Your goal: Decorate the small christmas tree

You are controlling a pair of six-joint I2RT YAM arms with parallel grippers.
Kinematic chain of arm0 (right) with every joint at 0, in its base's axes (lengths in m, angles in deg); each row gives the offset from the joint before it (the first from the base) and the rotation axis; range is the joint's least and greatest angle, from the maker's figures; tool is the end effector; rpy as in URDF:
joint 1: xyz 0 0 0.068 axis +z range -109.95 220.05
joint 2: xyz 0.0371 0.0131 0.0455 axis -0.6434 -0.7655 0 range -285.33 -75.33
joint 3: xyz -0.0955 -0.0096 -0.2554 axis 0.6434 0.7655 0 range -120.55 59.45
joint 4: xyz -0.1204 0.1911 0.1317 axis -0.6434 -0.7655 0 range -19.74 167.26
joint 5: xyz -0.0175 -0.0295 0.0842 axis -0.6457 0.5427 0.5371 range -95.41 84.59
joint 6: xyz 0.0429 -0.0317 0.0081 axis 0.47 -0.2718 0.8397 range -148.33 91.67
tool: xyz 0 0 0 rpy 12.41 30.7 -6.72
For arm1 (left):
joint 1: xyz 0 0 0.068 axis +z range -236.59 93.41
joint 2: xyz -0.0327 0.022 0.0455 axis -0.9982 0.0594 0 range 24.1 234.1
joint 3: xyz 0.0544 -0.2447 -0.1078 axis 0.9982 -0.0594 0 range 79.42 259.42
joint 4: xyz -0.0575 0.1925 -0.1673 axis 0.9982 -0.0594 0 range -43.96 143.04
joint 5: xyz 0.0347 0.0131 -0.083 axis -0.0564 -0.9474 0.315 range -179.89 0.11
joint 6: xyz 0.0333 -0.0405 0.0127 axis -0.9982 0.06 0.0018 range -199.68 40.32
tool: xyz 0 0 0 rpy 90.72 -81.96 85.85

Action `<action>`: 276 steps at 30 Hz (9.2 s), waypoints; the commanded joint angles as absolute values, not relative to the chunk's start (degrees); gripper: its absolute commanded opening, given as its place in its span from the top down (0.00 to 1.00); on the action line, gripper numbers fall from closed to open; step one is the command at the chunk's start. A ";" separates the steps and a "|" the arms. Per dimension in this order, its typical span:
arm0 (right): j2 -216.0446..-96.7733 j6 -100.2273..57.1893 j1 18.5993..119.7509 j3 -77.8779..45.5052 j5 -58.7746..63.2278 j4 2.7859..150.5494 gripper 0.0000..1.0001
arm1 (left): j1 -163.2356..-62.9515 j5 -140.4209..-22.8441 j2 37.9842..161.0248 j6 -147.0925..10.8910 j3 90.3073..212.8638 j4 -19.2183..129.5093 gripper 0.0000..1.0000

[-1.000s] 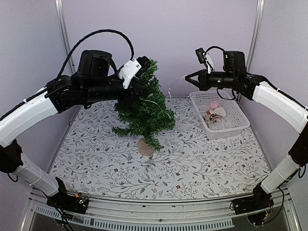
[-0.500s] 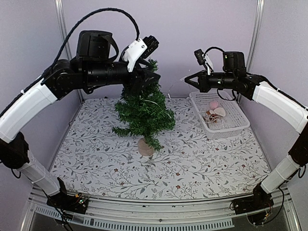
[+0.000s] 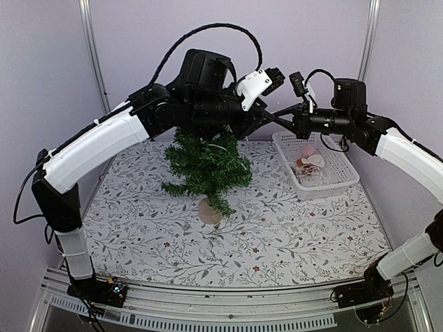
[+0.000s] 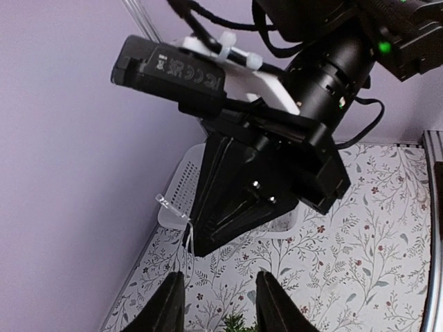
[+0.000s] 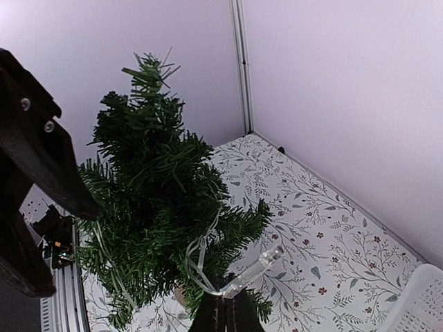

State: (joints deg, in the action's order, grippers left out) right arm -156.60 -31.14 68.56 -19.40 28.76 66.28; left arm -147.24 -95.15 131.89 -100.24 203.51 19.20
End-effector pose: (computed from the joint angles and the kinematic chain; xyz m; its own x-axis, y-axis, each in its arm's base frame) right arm 0.2786 0.1742 0.4000 -0.1606 -0.1334 -0.9780 -0.8840 0.4601 0.0824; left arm 0.2105 -0.3674 0.4583 0.1515 0.4442 -0.8830 0.8244 0.4361 0.3608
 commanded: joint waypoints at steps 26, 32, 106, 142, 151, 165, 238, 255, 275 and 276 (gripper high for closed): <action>-150.93 -43.32 73.71 -13.47 28.87 75.77 0.99 | -144.73 -91.15 137.82 -83.99 211.60 22.00 0.72; -150.83 -44.06 73.81 -12.80 28.63 76.35 0.99 | -143.96 -87.55 137.64 -83.41 211.36 22.31 0.94; -140.19 -48.34 68.42 -16.78 15.54 47.74 1.00 | -145.12 -89.72 121.90 -96.58 193.11 27.35 0.37; -137.37 -42.85 75.10 -10.93 16.77 54.38 0.53 | -148.30 -88.95 131.45 -92.04 201.70 25.81 1.00; -131.52 -42.08 74.59 -5.65 11.39 53.26 0.42 | -145.65 -82.33 127.92 -93.95 197.87 27.66 1.00; -135.29 -43.96 66.22 -1.50 24.19 53.15 0.41 | -143.94 -74.78 124.56 -93.51 194.72 30.21 1.00; -130.71 -34.55 59.95 -3.85 0.59 57.03 1.00 | -143.29 -83.45 123.62 -86.50 192.70 40.25 1.00; -145.67 -29.12 45.01 -6.10 -9.13 64.04 1.00 | -143.01 -83.11 115.02 -87.34 185.28 46.78 1.00; -157.57 -31.25 42.07 -12.68 2.83 61.89 0.72 | -141.71 -83.38 108.97 -86.95 179.49 49.48 1.00; -159.10 -31.50 42.07 -13.80 4.13 59.70 0.62 | -141.63 -83.58 109.18 -86.97 179.52 49.51 1.00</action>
